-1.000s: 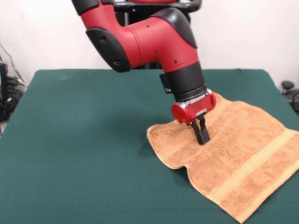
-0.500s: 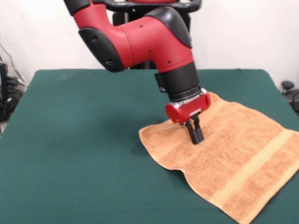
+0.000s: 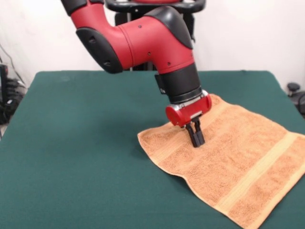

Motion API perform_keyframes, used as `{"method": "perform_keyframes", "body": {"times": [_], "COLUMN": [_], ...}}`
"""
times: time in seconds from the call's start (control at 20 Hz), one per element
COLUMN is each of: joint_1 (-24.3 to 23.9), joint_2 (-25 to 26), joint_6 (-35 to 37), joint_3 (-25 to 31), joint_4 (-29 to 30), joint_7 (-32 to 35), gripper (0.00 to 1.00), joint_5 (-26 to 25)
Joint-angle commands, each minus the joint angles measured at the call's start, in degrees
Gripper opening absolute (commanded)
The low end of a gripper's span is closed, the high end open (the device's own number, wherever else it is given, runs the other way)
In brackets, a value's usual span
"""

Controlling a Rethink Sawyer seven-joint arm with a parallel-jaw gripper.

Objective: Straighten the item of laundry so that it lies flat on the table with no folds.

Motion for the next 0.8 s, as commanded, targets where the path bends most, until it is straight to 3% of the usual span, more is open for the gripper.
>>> {"method": "perform_keyframes", "body": {"times": [0.05,0.8], "joint_1": [-1.72,-1.44], "joint_2": [5.21,4.33], "joint_6": [24.32,26.28], "joint_3": [-8.78,-10.6], "joint_4": [-1.36,-1.34], "joint_7": [-19.19,-22.14], "gripper": [0.0,0.0], "joint_5": [-7.22,-7.54]}}
